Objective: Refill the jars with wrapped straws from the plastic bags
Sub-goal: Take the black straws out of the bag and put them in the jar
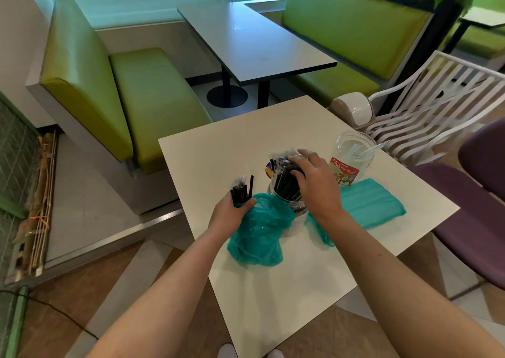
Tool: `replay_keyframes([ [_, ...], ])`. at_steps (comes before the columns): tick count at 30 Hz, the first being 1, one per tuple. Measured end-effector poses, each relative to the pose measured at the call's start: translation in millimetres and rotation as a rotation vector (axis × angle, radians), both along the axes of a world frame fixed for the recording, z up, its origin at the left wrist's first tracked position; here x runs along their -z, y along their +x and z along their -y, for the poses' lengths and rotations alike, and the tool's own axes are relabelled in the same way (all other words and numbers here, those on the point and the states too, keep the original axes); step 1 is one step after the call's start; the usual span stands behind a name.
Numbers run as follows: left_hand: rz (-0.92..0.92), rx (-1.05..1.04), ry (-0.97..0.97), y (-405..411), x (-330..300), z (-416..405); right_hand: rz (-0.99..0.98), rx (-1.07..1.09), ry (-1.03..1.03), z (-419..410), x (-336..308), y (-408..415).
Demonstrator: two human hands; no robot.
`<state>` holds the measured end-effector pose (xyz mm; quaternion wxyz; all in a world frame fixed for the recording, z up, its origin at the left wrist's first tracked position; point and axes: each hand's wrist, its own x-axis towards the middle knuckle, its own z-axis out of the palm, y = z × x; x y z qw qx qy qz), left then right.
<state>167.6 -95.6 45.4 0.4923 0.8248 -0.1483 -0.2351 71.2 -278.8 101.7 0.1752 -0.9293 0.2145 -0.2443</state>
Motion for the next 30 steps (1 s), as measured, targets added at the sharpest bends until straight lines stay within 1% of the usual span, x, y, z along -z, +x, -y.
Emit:
replay_keyframes([
  [3, 0.000, -0.004, -0.011, -1, -1, 0, -0.056, -0.021, -0.039, -1, 9, -3],
  [5, -0.003, -0.004, -0.012, -2, -2, 0, -0.070, -0.007, -0.123, -3, 11, -4],
  [7, -0.006, -0.004, -0.013, -2, -2, 0, -0.010, 0.035, -0.183, -9, 7, -5],
  [10, -0.016, -0.013, -0.025, -2, -1, -2, 0.116, 0.058, -0.183, -29, -2, -8],
  [12, -0.029, -0.020, -0.019, -1, -2, -3, 0.185, 0.021, -0.194, -42, -5, -9],
  [14, -0.033, -0.029, -0.013, 1, -2, -4, 0.235, -0.059, -0.196, -52, -3, -8],
  [15, -0.033, -0.034, -0.013, 2, -2, -5, 0.248, -0.120, -0.166, -56, 0, -8],
  [17, -0.035, -0.037, -0.015, 4, -3, -7, 0.221, -0.220, 0.009, -65, 9, -8],
  [19, -0.034, -0.032, -0.018, 4, -4, -10, 0.134, -0.215, 0.247, -73, 20, -7],
  [21, -0.030, -0.024, -0.023, 4, -4, -11, 0.039, -0.154, 0.397, -77, 34, -4],
  [23, -0.028, -0.022, -0.032, 4, -4, -13, -0.055, -0.115, 0.447, -77, 45, 1],
  [26, -0.012, -0.016, -0.072, 3, -4, -14, -0.167, -0.115, 0.494, -79, 51, 5],
  [30, -0.031, -0.018, -0.109, 1, -5, -16, -0.249, -0.152, 0.571, -80, 47, 10],
])
